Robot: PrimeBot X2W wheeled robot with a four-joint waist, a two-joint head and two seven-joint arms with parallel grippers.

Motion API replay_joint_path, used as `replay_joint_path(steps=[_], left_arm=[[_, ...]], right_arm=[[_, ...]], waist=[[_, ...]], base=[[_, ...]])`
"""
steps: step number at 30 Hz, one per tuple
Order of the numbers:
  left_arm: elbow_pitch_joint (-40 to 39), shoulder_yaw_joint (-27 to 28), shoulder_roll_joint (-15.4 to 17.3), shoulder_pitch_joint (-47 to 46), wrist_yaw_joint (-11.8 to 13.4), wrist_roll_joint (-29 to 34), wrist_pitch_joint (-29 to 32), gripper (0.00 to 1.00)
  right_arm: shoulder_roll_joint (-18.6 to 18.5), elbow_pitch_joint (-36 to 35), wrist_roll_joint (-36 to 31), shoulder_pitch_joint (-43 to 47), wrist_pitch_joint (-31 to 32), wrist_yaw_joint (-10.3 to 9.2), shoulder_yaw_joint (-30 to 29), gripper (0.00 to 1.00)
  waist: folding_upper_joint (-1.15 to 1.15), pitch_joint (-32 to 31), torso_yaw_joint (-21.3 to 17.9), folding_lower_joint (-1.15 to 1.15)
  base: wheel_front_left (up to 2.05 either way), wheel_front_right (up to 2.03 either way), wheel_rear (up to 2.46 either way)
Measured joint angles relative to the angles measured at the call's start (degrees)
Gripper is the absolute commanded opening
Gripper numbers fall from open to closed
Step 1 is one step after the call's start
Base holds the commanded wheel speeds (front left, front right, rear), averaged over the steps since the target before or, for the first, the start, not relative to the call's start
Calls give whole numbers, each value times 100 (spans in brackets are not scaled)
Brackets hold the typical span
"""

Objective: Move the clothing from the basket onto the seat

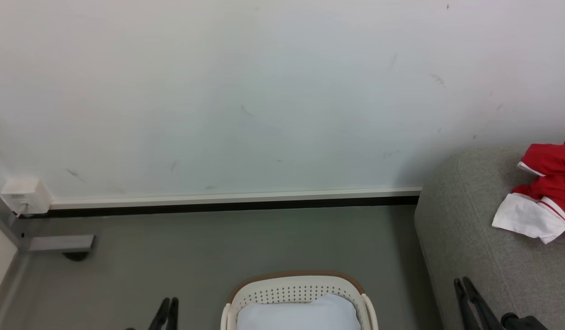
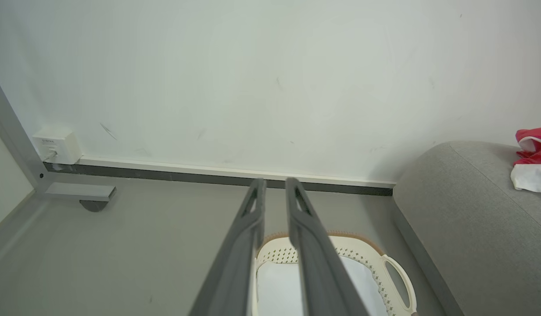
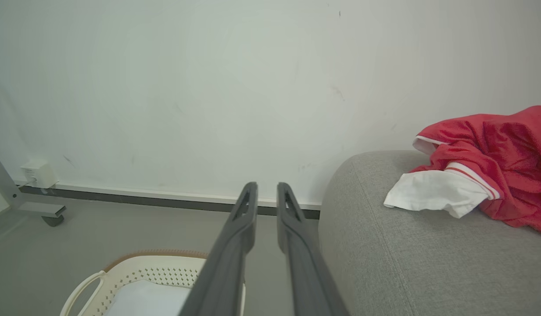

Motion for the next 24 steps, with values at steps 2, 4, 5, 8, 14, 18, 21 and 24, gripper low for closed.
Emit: replay_joint_path(steps=[2, 4, 5, 8, 14, 18, 21, 24], left_arm=[[90, -23, -25, 41, -3, -10, 12, 0], [114, 1, -48, 46, -10, -180, 80, 0], [116, 27, -57, 44, -24, -287, 109, 0], [120, 109, -75, 33, -55, -586, 204, 0], [116, 216, -109, -29, -111, -1140, 363, 0], [113, 301, -122, -56, -152, -1514, 461, 0], [111, 345, -138, -96, -176, -1788, 541, 0], [107, 396, -152, -143, -208, -2078, 611, 0]], right_arm=[[13, 86, 11, 47, 10, 0, 2, 0], [25, 104, 198, 70, 78, 0, -12, 0], [26, 103, 322, 68, 107, 0, -24, 0], [26, 97, 672, 66, 204, 0, -67, 0], [27, 75, 1329, 56, 357, 0, -124, 0], [27, 56, 1744, 37, 463, 0, -165, 0], [29, 37, 2041, 14, 537, 0, -201, 0], [27, 21, 2321, -31, 612, 0, -240, 0]], waist=[[0, 2, 1, 0], [0, 5, 4, 0], [0, 8, 6, 0], [0, 14, 12, 0], [0, 27, 23, 0], [0, 36, 30, 1], [0, 42, 36, 1], [0, 49, 42, 1]], base=[[0, 0, 0], [0, 0, 0], [0, 0, 0], [0, 0, 0], [0, 0, 0], [0, 0, 0], [0, 0, 0], [0, 0, 0]])
